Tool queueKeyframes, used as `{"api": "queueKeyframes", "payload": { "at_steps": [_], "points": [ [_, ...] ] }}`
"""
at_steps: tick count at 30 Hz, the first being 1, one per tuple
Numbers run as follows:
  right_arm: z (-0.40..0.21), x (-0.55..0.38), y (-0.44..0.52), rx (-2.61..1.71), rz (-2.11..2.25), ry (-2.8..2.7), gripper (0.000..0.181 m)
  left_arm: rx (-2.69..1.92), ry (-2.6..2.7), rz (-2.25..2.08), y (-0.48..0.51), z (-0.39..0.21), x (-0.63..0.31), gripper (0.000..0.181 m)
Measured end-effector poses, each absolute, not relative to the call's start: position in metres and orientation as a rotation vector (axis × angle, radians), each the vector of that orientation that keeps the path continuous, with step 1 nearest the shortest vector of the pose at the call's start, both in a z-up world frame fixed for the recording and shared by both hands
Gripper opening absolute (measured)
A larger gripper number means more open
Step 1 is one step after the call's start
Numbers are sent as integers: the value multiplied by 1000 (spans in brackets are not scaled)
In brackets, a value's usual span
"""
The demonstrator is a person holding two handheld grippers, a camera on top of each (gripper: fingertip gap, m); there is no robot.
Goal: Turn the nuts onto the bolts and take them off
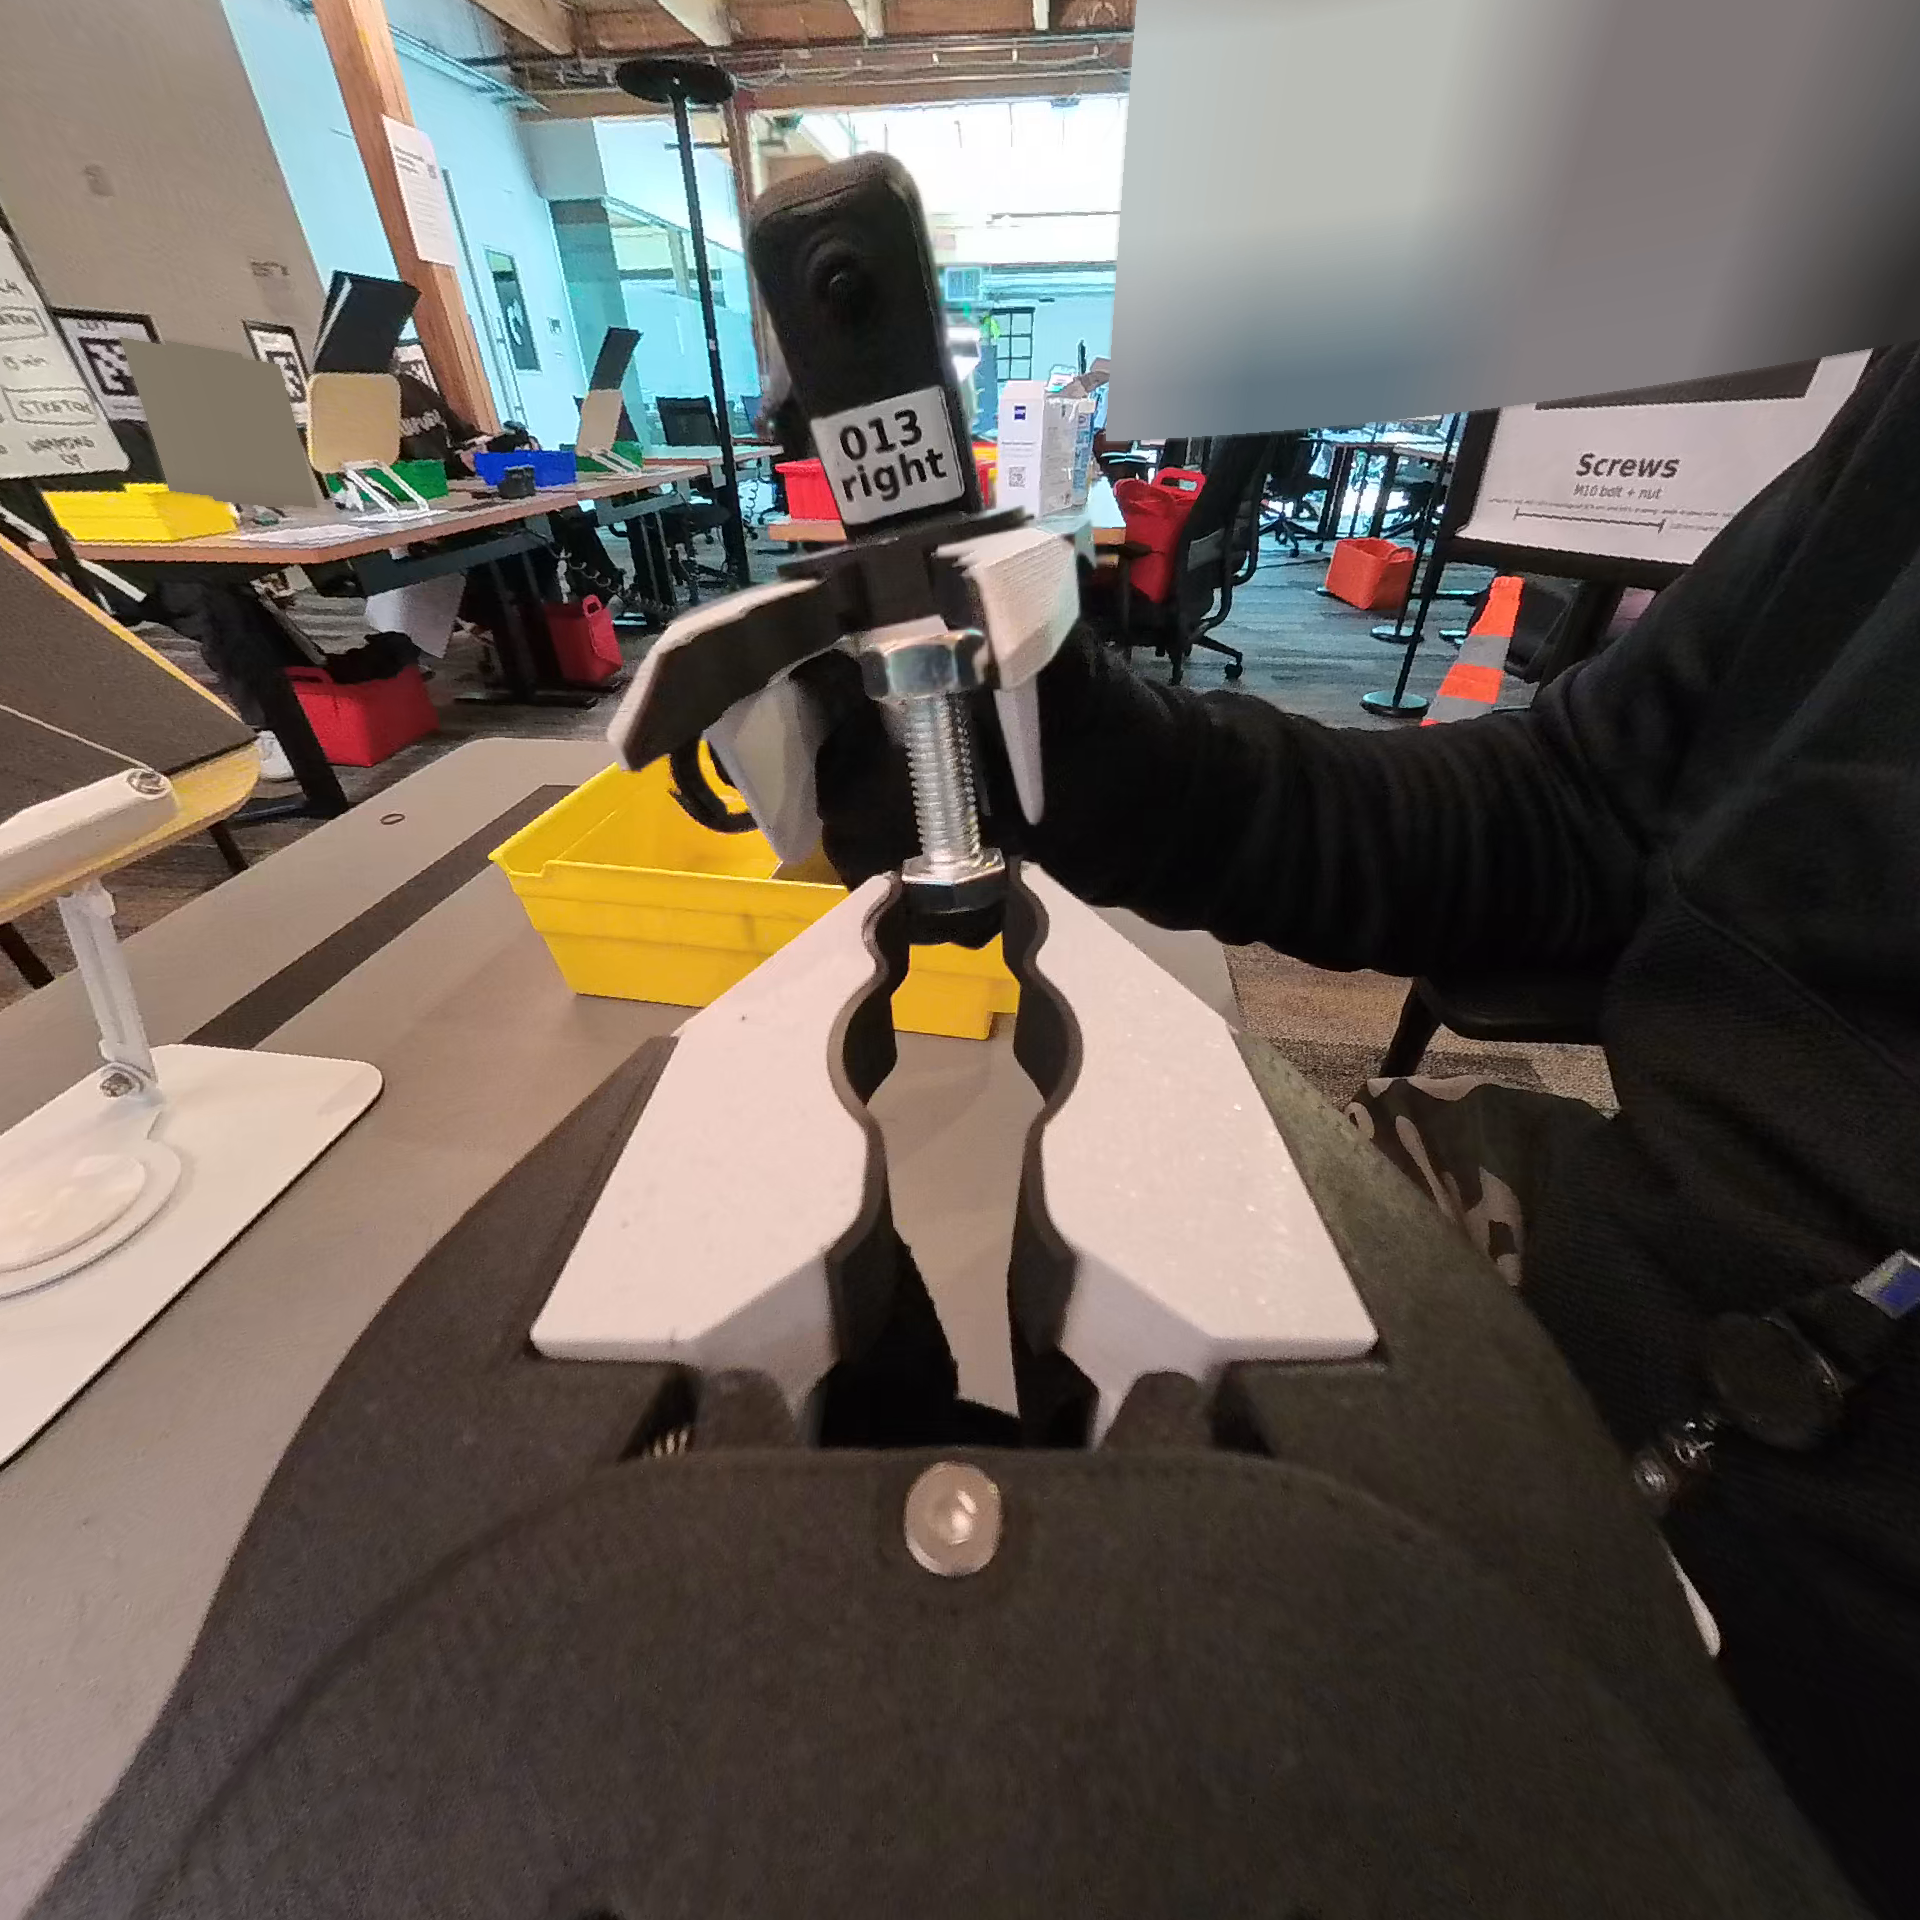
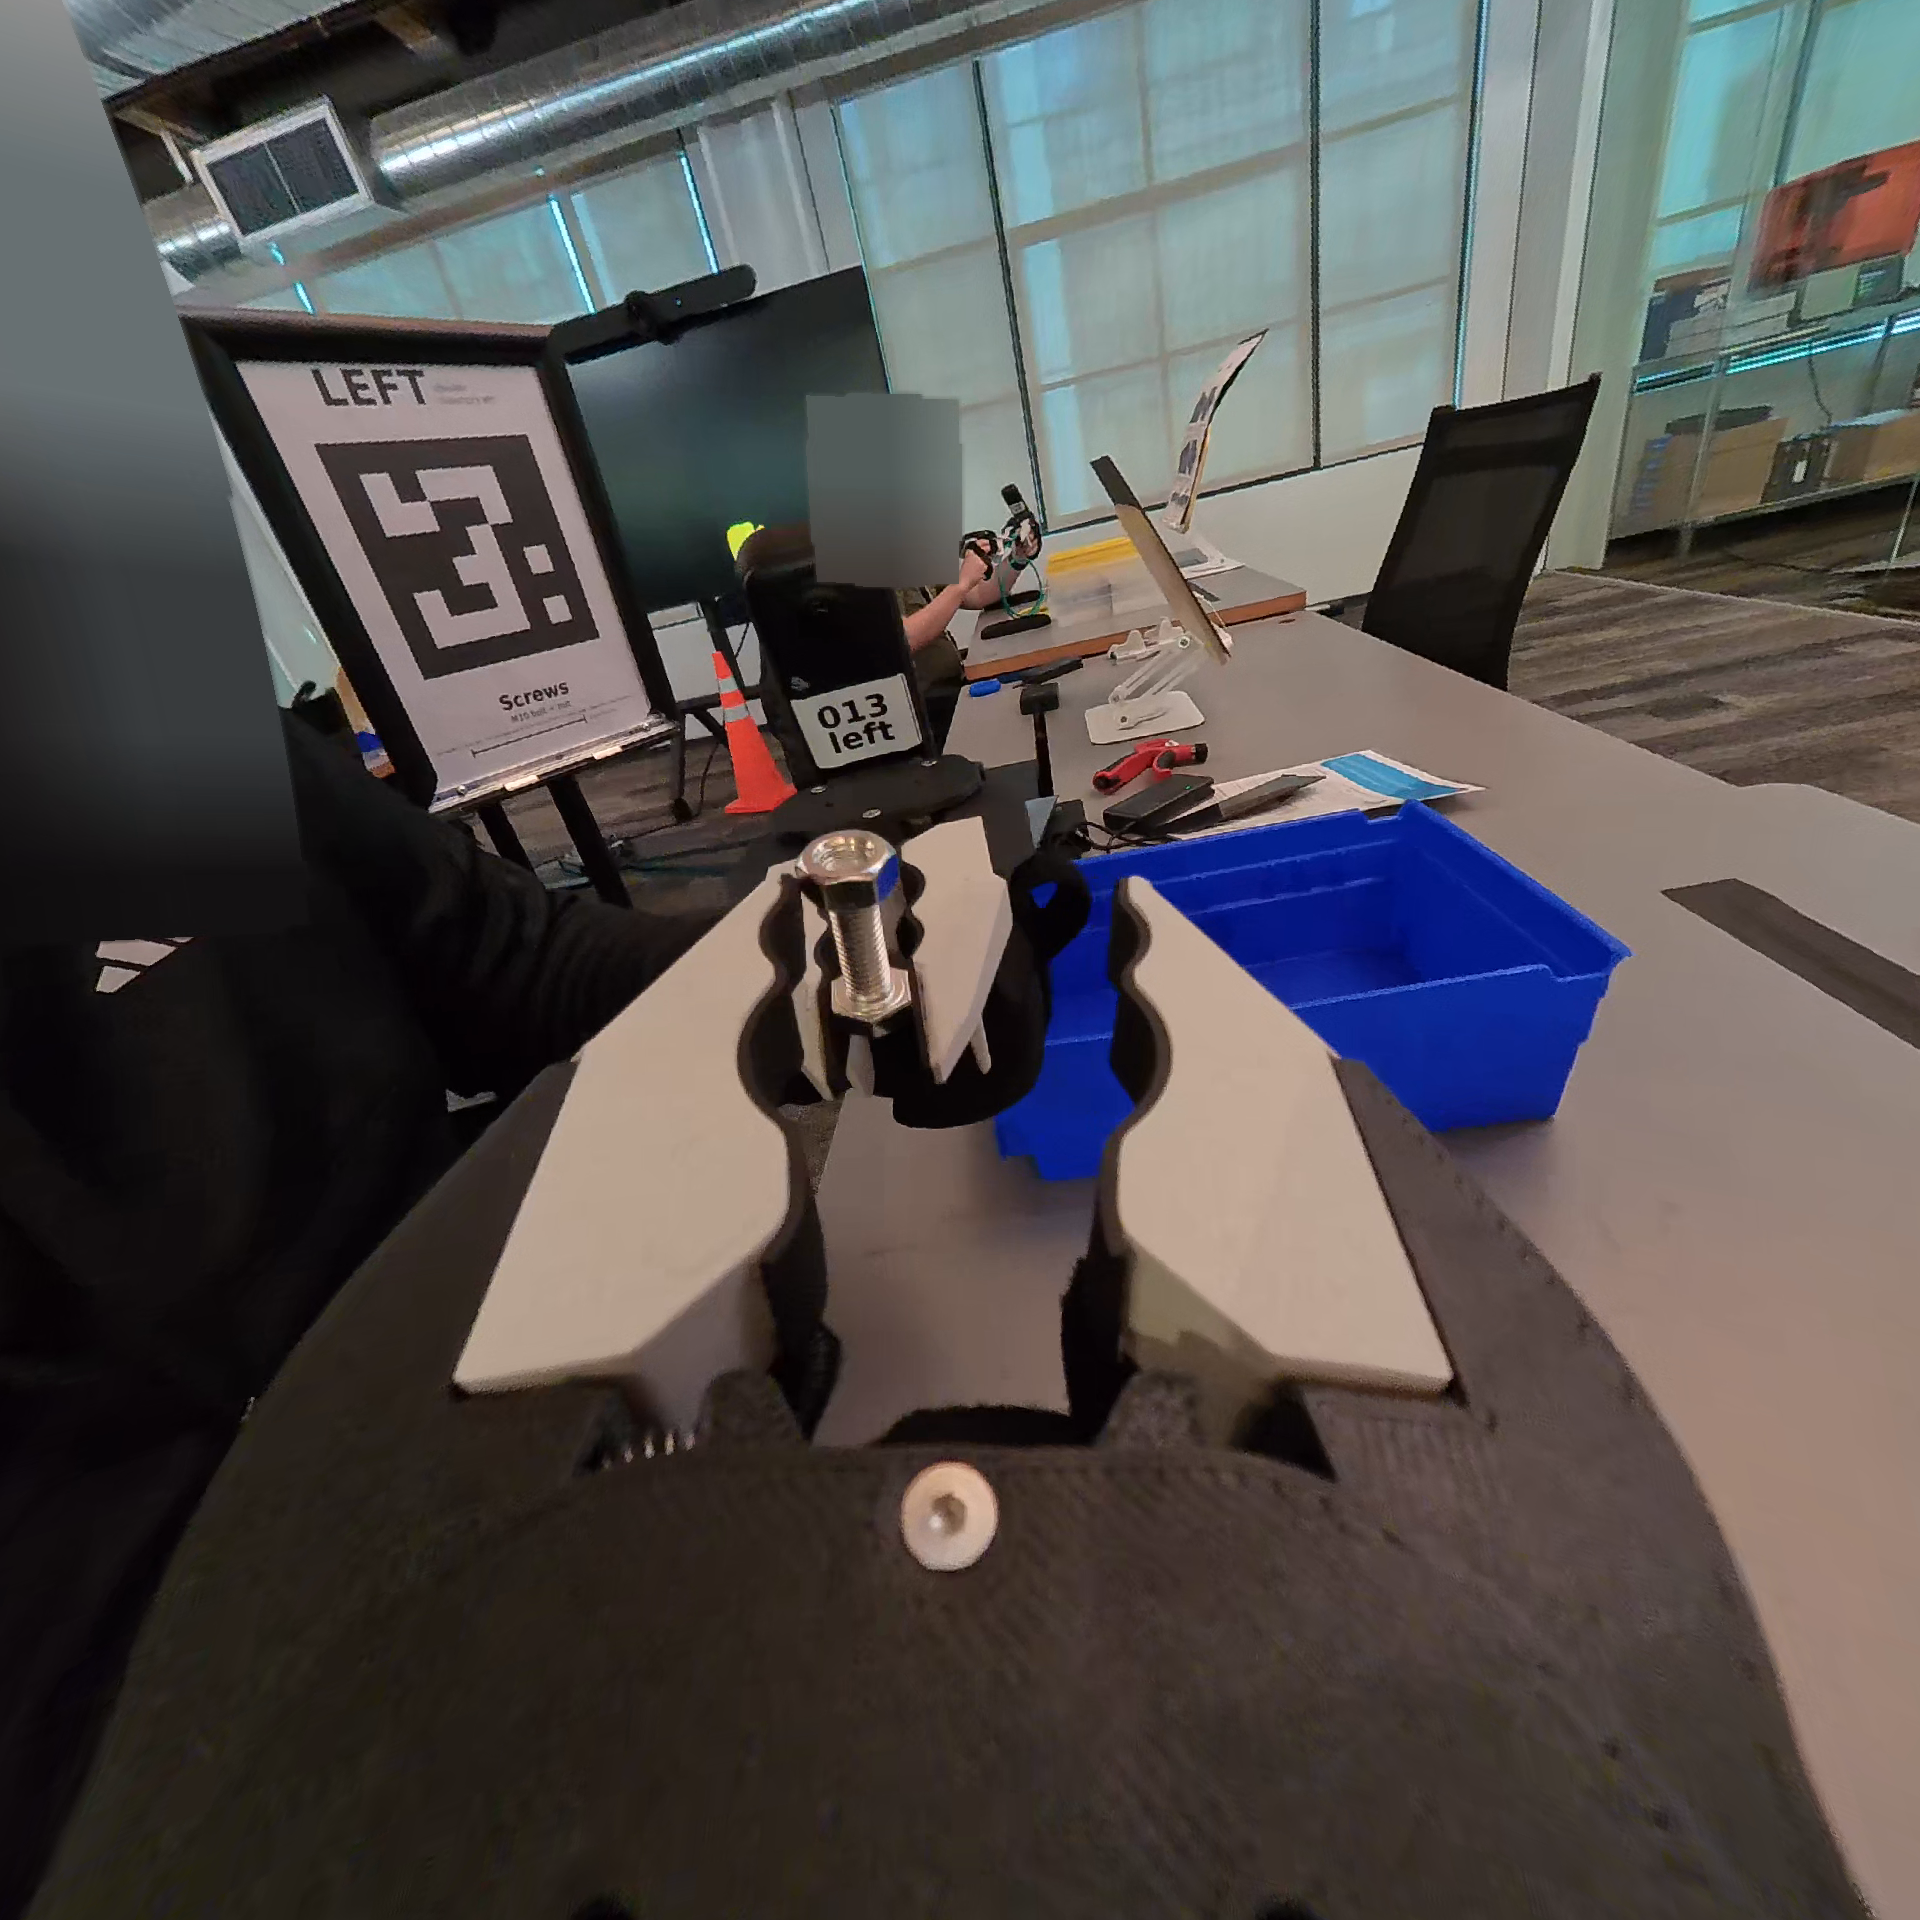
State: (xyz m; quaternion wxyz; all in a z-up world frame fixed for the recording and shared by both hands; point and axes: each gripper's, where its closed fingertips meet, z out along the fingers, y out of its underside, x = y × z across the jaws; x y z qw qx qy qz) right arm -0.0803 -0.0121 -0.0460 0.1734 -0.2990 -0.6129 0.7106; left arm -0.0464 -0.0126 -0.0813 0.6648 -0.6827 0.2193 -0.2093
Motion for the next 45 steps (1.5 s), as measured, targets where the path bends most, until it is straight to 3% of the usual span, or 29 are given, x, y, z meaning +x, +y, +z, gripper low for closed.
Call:
{"api": "queueKeyframes", "payload": {
  "at_steps": [4,10,18,31,45],
  "points": [
    [-47,-80,0,-876,2009,-1710,47,-1535,487,-475,-14,-79,-49,15],
    [-41,-76,-7,-831,1995,-1734,55,-1544,486,-473,-12,-82,-49,16],
    [-47,-80,-2,-870,1990,-1727,47,-1541,490,-474,-13,-81,-49,15],
    [-46,-77,-11,-853,1942,-1776,53,-1575,465,-410,-8,-87,-57,16],
    [-79,-94,-1,-1107,1607,-1893,26,-1758,449,93,10,-118,-94,16]
  ]
}}
